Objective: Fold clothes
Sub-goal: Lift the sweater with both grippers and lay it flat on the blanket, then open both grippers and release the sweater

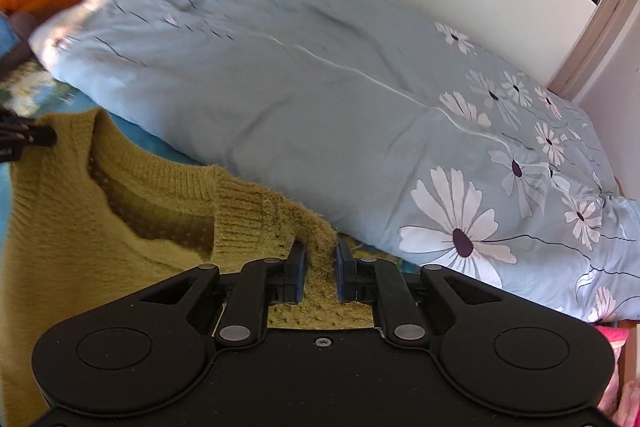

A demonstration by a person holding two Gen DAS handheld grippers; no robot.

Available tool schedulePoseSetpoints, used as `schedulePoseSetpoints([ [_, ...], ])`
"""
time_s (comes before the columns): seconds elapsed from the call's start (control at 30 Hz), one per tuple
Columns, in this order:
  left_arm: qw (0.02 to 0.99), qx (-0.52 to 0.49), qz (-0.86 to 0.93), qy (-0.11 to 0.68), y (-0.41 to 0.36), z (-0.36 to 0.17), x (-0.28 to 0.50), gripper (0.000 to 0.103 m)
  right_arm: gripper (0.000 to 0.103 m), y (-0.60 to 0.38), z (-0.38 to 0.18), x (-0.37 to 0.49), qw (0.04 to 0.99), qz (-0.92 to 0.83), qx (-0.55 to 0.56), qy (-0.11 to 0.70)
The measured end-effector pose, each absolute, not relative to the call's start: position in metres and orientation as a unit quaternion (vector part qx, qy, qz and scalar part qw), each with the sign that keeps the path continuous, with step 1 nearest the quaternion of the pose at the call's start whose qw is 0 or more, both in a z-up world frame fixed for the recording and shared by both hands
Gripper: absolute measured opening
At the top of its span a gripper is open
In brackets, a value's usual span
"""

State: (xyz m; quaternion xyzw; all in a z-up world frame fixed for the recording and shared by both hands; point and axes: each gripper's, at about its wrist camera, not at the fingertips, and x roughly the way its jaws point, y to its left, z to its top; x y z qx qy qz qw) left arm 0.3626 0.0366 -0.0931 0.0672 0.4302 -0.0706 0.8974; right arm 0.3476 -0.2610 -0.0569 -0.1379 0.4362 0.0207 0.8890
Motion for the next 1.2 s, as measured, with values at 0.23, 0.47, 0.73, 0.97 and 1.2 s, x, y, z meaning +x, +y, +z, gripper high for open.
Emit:
schedulePoseSetpoints([
  [0.23, 0.876, 0.103, -0.102, 0.461, -0.002, -0.143, 0.437, 0.006, 0.014, -0.303, -0.1, 0.402, 0.862, -0.011, -0.104, 0.496],
  [0.47, 0.84, 0.08, -0.086, 0.53, -0.004, -0.203, 0.46, 0.009, 0.017, -0.303, -0.155, 0.425, 0.832, -0.001, -0.112, 0.543],
  [0.73, 0.84, 0.027, -0.043, 0.541, 0.026, -0.194, 0.441, 0.026, 0.026, -0.317, -0.165, 0.426, 0.831, -0.018, -0.095, 0.548],
  [0.97, 0.822, -0.107, 0.026, 0.559, 0.095, -0.17, 0.347, 0.054, 0.044, -0.362, -0.135, 0.349, 0.862, -0.057, 0.057, 0.501],
  [1.2, 0.746, -0.095, 0.021, 0.659, 0.113, -0.2, 0.206, 0.054, 0.046, -0.376, -0.18, 0.174, 0.785, -0.114, 0.129, 0.595],
])
